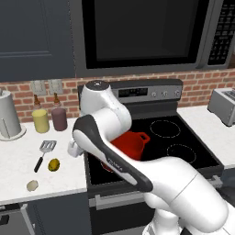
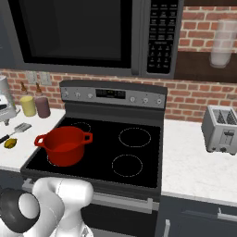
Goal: Put the garlic and lemon in the pot. Retrieve the spatula and lightly stir the vegetables in the pot.
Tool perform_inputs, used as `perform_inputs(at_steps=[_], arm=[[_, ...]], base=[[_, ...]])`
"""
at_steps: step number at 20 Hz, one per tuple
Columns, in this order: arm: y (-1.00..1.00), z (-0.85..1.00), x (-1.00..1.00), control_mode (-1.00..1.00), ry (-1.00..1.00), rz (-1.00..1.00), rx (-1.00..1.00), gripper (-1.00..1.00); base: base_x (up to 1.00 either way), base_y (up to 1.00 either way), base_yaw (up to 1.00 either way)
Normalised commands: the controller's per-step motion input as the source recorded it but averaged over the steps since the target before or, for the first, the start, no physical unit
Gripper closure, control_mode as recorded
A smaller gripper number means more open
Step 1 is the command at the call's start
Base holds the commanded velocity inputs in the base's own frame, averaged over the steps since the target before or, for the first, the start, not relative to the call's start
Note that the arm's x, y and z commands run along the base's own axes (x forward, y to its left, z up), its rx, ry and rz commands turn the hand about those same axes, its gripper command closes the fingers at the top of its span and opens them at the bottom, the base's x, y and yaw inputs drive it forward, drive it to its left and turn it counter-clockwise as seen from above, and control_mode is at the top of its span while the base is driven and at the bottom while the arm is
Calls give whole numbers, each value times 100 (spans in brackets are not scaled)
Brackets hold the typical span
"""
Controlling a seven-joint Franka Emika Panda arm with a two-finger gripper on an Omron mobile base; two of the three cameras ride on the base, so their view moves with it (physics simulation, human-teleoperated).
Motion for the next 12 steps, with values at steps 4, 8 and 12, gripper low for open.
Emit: perform_inputs(at_steps=[4,8,12], arm=[[45,-13,-8,-100,0,15,0,-100],[71,-23,3,-100,7,16,0,-100],[84,-68,38,-100,9,15,0,-100]], base=[[0,0,0],[0,0,0],[0,0,0]])
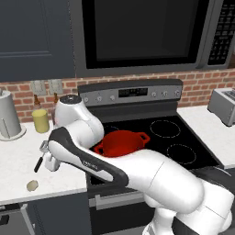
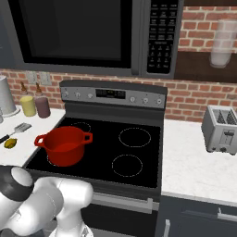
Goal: Put the garlic and lemon in the pot. Retrieve the spatula and lightly stir the vegetables in the pot.
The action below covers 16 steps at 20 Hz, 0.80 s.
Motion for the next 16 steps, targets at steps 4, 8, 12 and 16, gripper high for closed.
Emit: perform_inputs(at_steps=[4,8,12,16], arm=[[81,-82,39,-100,7,3,0,-100],[74,-69,57,-100,17,-1,4,-100],[62,-42,40,-100,19,-18,1,-100],[60,-58,6,-100,17,-36,-2,-100]], base=[[0,0,0],[0,0,0],[0,0,0],[0,0,0]])
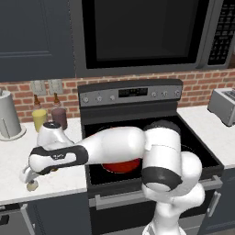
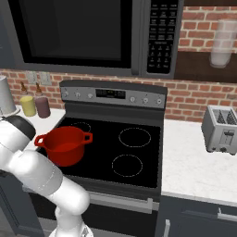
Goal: Put the garlic and lemon in the pot. Retrieve the spatula and lightly stir the vegetables in the pot.
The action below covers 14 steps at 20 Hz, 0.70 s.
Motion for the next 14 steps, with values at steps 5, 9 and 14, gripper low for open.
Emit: perform_inputs(at_steps=[5,9,14], arm=[[70,-41,10,-100,7,-43,-14,-100],[45,-15,35,-100,5,-40,-15,-100],[28,0,43,-100,6,-34,-7,-100]], base=[[0,0,0],[0,0,0],[0,0,0]])
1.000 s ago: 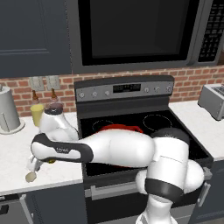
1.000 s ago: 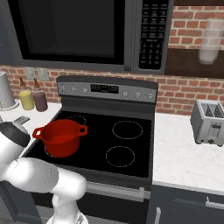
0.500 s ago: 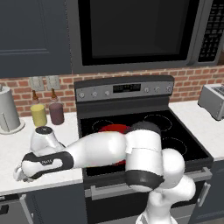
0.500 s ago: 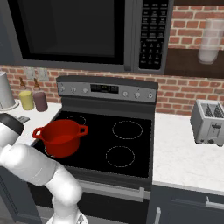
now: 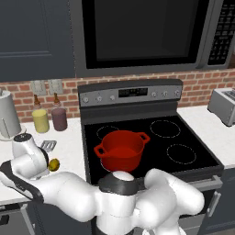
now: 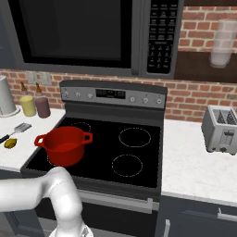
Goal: Put the garlic and lemon in the pot. Retrieve the spatula and lightly stir the vegetables in the pot.
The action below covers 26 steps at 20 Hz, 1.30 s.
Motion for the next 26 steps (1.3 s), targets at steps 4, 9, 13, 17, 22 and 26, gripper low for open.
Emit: perform_inputs(at_steps=[4,9,13,17,22,26], arm=[[7,-19,24,-100,17,-17,0,-100],[-1,-31,-3,-100,10,-9,0,-100],[-10,-28,-50,-100,0,-7,0,-100],[-5,-31,-53,-100,0,-7,0,-100],[-11,-23,-17,-100,0,-8,0,-100],[-4,-11,28,-100,0,-8,0,-100]], base=[[0,0,0],[0,0,0],[0,0,0],[0,0,0],[0,0,0],[0,0,0]])
